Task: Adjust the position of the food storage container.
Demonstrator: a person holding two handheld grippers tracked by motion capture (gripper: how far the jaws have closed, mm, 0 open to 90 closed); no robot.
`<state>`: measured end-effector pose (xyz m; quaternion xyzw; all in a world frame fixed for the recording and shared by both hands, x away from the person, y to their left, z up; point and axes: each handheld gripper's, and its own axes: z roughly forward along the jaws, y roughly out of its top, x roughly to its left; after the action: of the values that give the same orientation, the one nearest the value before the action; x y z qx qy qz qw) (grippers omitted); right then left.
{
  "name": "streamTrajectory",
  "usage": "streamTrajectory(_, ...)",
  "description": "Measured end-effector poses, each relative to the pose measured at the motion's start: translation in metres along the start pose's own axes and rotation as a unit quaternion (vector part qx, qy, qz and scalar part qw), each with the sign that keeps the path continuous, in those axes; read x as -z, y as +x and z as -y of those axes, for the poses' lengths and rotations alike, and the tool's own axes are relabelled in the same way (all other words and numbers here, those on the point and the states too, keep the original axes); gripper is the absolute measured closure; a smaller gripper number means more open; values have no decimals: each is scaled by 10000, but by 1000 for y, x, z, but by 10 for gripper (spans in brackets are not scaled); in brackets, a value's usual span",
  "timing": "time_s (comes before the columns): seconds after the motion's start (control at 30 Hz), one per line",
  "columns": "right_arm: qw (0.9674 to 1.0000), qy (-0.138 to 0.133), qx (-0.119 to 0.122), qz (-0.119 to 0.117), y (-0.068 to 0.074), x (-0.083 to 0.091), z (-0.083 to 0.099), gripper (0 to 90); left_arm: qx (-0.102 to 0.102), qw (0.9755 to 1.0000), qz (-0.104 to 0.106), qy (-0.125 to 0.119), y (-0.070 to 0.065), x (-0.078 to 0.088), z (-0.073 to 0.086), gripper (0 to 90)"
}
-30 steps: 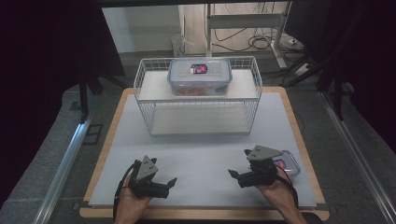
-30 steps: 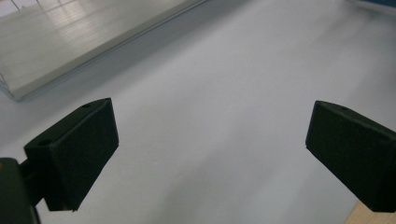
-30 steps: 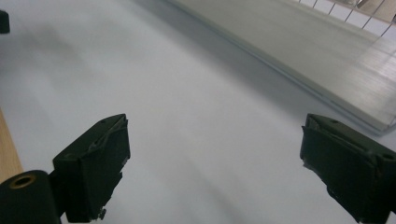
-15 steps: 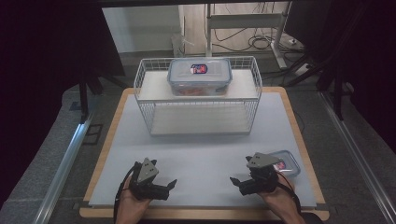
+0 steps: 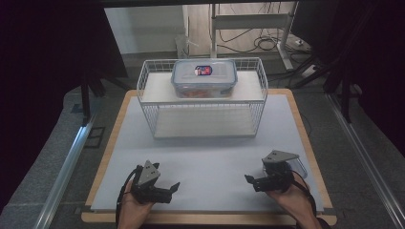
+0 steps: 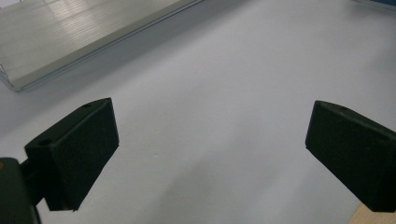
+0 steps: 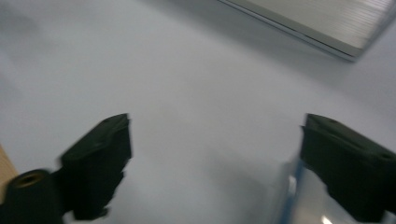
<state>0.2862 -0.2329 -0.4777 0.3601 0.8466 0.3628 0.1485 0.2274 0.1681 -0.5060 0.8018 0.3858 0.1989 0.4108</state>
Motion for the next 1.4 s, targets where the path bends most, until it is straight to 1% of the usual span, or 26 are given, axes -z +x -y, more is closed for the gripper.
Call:
streamTrajectory(0.03,10000,14,-55,-13,-4,3,0,273,-2,10000,6,4,0,0,0,26)
streamTrajectory(0.07,9999,-12,-98,33,-8,6,0,324,-8,10000,7,7,0,0,0,26)
streamTrajectory(0.1,9999,-51,-132,83,-11,9,0,403,-8,10000,7,7,0,0,0,26)
streamTrajectory(0.17,9995,-128,-173,246,-19,16,2,489,-18,10000,-3,7,0,0,0,26)
streamTrajectory(0.23,9992,-122,-210,323,-27,22,4,591,4,10000,-5,-15,0,1,0,26)
streamTrajectory(0.3,9981,-43,-295,540,-36,27,7,672,40,10000,-6,-33,1,1,1,27)
streamTrajectory(0.4,9973,-42,-378,634,-49,35,12,801,86,10000,9,-50,3,1,1,28)
streamTrajectory(0.43,9967,-43,-399,700,-53,37,13,840,94,9999,16,-48,3,1,1,28)
streamTrajectory(0.5,9957,-109,-446,805,-59,42,16,891,105,9999,11,-45,4,1,2,28)
streamTrajectory(0.53,9949,-119,-482,878,-63,45,17,896,105,9999,11,-45,4,1,2,28)
streamTrajectory(0.63,9931,-103,-597,1003,-71,50,22,896,149,9999,32,-58,5,1,2,29)
streamTrajectory(0.7,9913,-102,-744,1081,-78,54,26,896,151,9999,32,-50,5,1,3,31)
streamTrajectory(0.8,9867,-89,-992,1282,-89,62,35,897,143,9999,43,-37,6,1,3,31)
streamTrajectory(0.83,9857,-89,-1035,1330,-92,64,38,897,144,9999,42,-34,5,1,3,31)
streamTrajectory(0.9,9833,-82,-1141,1416,-95,70,43,897,138,9999,40,-28,5,1,3,31)
streamTrajectory(0.93,9827,-72,-1163,1437,-96,72,45,897,139,9999,42,-29,5,1,3,31)
streamTrajectory(1.0,9809,3,-1262,1480,-97,74,51,897,146,9999,53,-30,5,0,3,32)
streamTrajectory(1.1,9802,76,-1312,1481,-98,75,54,897,158,9999,57,-27,5,0,3,32)
streamTrajectory(1.13,9804,188,-1325,1446,-98,73,55,897,154,9999,59,-25,5,0,2,33)
streamTrajectory(1.23,9795,328,-1245,1552,-97,71,54,897,139,9999,55,-1,5,-1,2,33)
streamTrajectory(1.33,9790,346,-1297,1534,-97,71,54,898,147,9999,64,8,5,-1,3,34)
streamTrajectory(1.4,9799,397,-1268,1487,-95,69,54,898,145,9999,63,5,5,-1,2,34)
